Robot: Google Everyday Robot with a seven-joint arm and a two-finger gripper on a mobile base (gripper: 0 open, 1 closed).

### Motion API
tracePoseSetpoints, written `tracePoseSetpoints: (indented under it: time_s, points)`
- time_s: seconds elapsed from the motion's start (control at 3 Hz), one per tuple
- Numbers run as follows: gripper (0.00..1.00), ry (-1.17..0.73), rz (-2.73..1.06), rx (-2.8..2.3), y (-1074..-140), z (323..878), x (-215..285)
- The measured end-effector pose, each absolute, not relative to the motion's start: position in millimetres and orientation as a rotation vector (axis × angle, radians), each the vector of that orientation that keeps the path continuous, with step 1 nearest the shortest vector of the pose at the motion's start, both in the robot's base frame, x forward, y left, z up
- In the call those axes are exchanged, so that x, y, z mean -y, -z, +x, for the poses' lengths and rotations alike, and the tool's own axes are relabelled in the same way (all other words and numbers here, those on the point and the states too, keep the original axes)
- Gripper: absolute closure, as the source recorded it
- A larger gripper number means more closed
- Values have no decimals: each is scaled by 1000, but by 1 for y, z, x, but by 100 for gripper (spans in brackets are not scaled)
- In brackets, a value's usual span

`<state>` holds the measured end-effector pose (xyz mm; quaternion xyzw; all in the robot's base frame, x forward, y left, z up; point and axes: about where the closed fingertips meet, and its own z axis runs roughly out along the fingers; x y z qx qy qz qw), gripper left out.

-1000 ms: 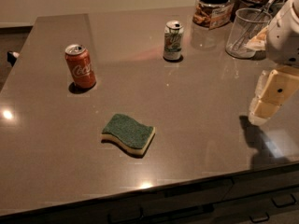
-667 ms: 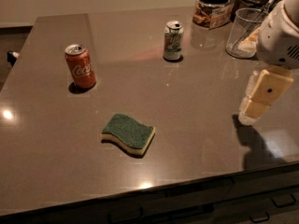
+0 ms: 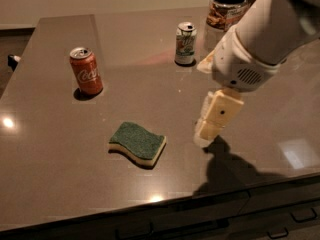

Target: Move sponge near 7up can

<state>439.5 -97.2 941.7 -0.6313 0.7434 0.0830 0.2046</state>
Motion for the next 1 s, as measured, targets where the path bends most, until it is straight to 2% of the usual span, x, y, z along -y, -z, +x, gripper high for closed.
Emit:
tracePoseSetpoints:
  time_s: [0.33,1.0]
  points:
    - [0,-325,-1820,-1998,-916,435,47]
    - [0,-415,-1915,-1932,-859,426,-15]
